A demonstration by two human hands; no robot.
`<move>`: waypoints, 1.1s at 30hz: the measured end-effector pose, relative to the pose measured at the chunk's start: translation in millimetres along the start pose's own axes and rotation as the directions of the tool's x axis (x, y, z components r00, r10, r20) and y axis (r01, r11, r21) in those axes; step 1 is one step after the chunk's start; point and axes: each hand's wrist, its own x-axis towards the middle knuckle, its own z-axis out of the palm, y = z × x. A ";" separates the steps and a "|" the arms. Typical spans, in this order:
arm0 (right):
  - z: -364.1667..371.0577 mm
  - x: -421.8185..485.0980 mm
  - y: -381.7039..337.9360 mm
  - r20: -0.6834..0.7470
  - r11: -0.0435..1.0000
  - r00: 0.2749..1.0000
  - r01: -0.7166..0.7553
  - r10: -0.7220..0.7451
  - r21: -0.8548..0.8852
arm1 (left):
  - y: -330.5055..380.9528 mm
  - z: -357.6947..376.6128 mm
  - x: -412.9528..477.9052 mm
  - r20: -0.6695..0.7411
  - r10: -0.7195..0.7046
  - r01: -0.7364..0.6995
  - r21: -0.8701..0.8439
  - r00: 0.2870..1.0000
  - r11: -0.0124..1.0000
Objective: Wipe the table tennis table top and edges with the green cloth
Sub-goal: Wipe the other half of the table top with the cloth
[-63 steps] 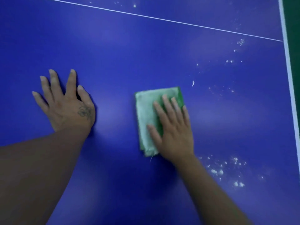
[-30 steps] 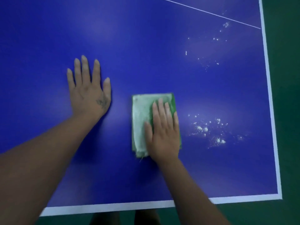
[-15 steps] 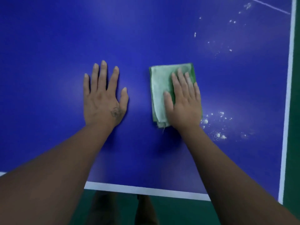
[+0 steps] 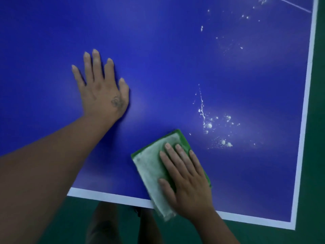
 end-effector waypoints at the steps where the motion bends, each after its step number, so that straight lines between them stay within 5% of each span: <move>1: -3.9 2.9 12.8 -0.005 1.000 1.000 -0.005 0.005 -0.003 | 14.2 1.5 2.0 0.003 -0.065 0.065 0.022 0.998 0.998; 12: -19.4 145.2 82.3 -0.100 0.977 0.974 -0.210 0.204 -0.050 | 38.6 10.5 12.2 -0.050 -0.203 0.204 0.029 0.978 0.978; 23: -5.5 9.1 25.7 0.007 0.995 0.996 -0.094 0.094 -0.021 | 36.9 15.3 13.1 -0.139 -0.213 0.212 -0.023 0.967 0.977; 29: -15.6 124.5 69.8 -0.098 0.996 0.992 -0.083 0.080 -0.027 | 37.6 17.4 13.5 -0.140 -0.216 0.210 -0.053 0.966 0.976; 33: -28.4 231.5 107.3 -0.126 0.969 0.968 -0.227 0.215 -0.094 | 38.2 15.5 14.2 -0.113 -0.216 0.209 -0.072 0.970 0.975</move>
